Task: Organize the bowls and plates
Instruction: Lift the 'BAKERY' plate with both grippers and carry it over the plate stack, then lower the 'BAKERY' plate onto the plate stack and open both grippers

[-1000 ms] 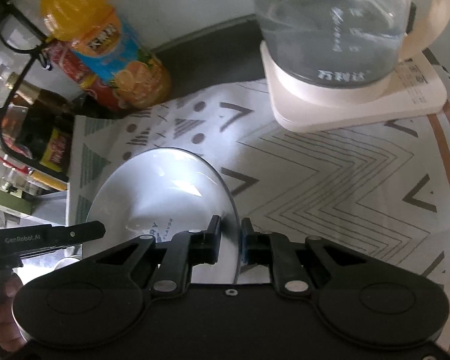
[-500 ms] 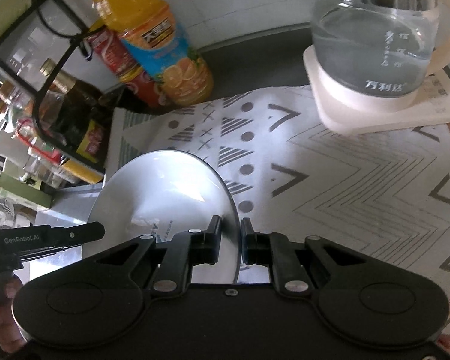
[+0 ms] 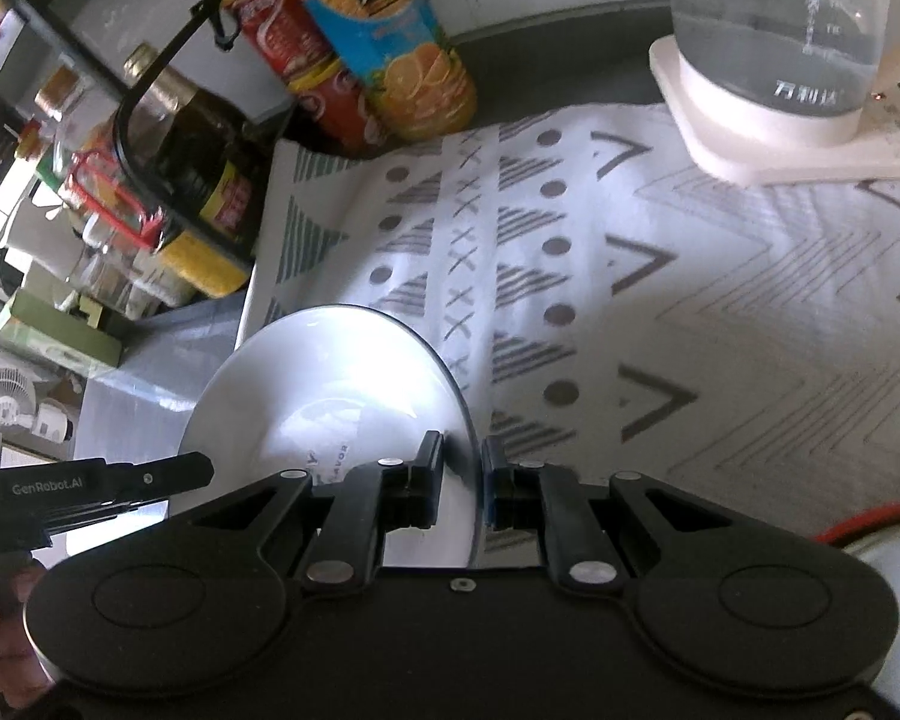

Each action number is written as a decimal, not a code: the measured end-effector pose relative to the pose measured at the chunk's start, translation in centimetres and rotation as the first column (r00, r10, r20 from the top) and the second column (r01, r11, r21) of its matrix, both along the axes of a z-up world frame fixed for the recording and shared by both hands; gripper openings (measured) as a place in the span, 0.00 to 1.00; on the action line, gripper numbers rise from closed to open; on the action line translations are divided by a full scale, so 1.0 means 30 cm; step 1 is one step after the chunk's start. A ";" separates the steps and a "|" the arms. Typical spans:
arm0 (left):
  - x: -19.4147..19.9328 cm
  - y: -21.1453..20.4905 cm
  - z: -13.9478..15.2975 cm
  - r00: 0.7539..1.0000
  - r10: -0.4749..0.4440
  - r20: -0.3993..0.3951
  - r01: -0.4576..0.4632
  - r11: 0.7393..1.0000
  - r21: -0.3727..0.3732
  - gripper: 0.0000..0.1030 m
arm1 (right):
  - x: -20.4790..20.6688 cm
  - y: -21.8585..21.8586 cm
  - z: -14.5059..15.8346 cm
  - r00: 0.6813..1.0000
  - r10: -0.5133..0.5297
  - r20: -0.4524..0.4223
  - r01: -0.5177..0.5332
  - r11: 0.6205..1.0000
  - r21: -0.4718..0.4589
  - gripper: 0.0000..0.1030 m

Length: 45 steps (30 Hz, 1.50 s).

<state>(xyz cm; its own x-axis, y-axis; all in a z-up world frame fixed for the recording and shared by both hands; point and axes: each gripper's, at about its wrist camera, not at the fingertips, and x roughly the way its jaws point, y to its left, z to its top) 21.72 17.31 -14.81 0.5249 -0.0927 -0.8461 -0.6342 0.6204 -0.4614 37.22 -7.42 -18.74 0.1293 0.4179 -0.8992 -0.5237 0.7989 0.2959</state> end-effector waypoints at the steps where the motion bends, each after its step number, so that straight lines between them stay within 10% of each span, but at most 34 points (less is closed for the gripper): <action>1: -0.012 -0.001 -0.005 1.000 0.002 -0.002 -0.002 1.000 0.000 0.10 | -0.013 0.004 -0.002 1.000 0.004 0.000 -0.004 1.000 -0.004 0.13; 24: -0.125 0.011 -0.124 0.997 0.033 -0.066 -0.034 0.999 -0.015 0.10 | -0.176 0.083 -0.052 0.995 0.091 0.046 -0.087 0.993 -0.081 0.13; 35: -0.112 -0.042 -0.096 0.995 -0.014 -0.096 0.028 0.989 0.148 0.12 | -0.216 0.115 -0.068 0.987 0.123 0.105 -0.109 0.985 -0.131 0.17; 41: -0.119 -0.042 -0.083 0.993 -0.009 -0.122 0.032 0.982 0.188 0.12 | -0.246 0.111 -0.103 0.988 0.127 0.090 -0.112 0.982 -0.154 0.24; 45: -0.128 -0.051 -0.074 0.991 -0.011 -0.135 0.038 0.980 0.196 0.12 | -0.268 0.089 -0.121 0.991 0.102 0.087 -0.085 0.980 -0.177 0.46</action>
<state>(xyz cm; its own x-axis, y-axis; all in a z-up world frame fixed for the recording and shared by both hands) 17.90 15.78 -17.03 0.4069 0.0719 -0.9106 -0.6647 0.7071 -0.2412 29.18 -4.76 -22.38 0.1853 0.2718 -0.9444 -0.6176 0.7797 0.1032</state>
